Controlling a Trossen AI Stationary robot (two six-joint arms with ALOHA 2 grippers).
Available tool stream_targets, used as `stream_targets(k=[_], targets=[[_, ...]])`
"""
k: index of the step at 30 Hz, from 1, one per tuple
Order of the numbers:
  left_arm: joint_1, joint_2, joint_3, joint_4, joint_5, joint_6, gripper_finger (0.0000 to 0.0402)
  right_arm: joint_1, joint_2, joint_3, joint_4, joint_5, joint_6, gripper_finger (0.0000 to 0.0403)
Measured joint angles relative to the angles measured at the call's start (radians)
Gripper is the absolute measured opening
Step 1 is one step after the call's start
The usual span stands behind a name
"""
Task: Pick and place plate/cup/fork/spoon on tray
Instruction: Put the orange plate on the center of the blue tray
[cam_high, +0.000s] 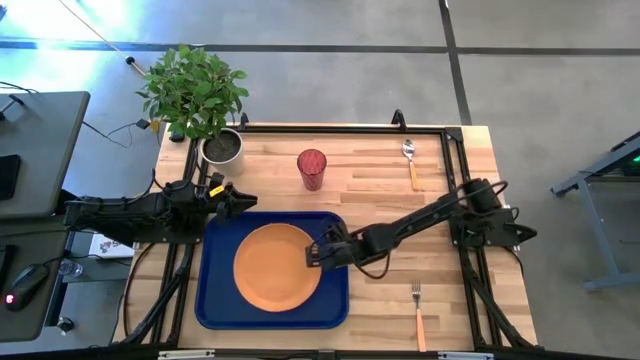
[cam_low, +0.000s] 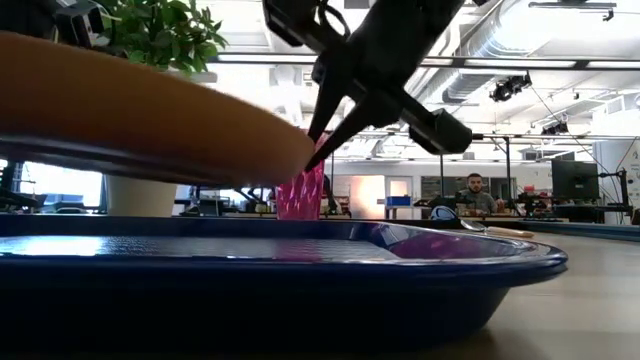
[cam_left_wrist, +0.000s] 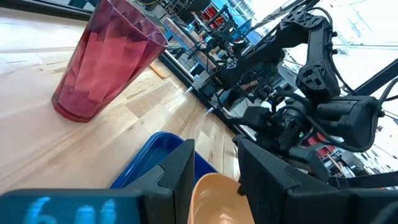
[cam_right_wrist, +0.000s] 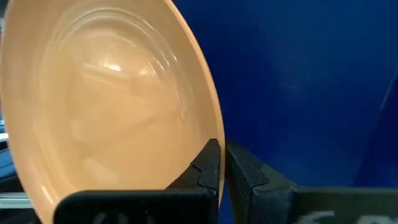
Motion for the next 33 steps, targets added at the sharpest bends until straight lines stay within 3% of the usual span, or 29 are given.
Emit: stream_targets(k=[10,23,33], targets=[[0.0,0.0,0.0,0.0,0.0,0.0,0.0115,-0.025,0.046,0.0,0.004,-0.022,-0.037,0.0],[0.0,0.0,0.0,-0.001,0.0,0.0,0.0115,-0.076,0.054,0.0,0.007,-0.095,-0.233,0.0],[0.0,0.0,0.0,-0.001,0.0,0.0,0.0115,-0.082,0.059,0.0,0.024,-0.113,-0.159,0.0]])
